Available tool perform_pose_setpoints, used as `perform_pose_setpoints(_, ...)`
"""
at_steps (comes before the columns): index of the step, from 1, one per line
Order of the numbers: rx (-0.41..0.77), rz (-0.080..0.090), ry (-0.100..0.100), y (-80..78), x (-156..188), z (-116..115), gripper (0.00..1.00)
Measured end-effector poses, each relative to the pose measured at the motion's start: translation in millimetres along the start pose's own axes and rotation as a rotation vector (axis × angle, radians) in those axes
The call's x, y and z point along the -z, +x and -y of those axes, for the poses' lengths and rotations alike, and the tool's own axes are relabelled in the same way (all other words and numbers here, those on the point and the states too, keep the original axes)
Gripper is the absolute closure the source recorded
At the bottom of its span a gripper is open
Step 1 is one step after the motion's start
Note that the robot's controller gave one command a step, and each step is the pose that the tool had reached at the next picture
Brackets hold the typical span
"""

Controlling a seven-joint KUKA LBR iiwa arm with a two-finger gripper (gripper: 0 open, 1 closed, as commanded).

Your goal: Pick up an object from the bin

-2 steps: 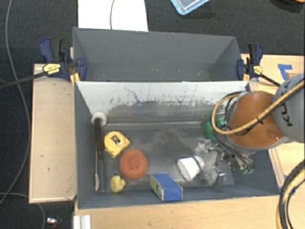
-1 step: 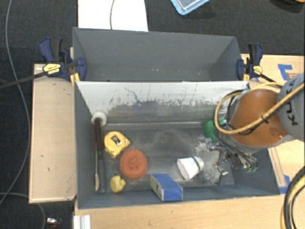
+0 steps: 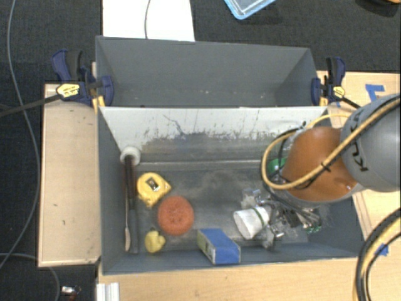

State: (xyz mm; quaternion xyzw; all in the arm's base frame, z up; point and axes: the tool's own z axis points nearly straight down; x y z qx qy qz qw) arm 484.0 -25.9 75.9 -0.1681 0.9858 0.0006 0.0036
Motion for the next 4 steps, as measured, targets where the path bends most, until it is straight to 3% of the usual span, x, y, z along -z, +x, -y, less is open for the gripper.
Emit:
perform_pose_setpoints(1,0.103,0.009,0.006,-13.7,3.8,-23.9,1.0)
perform_pose_setpoints(2,0.104,0.01,0.006,-13.7,3.9,-23.8,1.0)
perform_pose_setpoints(3,0.091,0.007,0.004,-1.6,77.1,15.0,1.0)
perform_pose_setpoints(4,0.191,0.009,0.003,1.9,140.3,4.9,1.0)
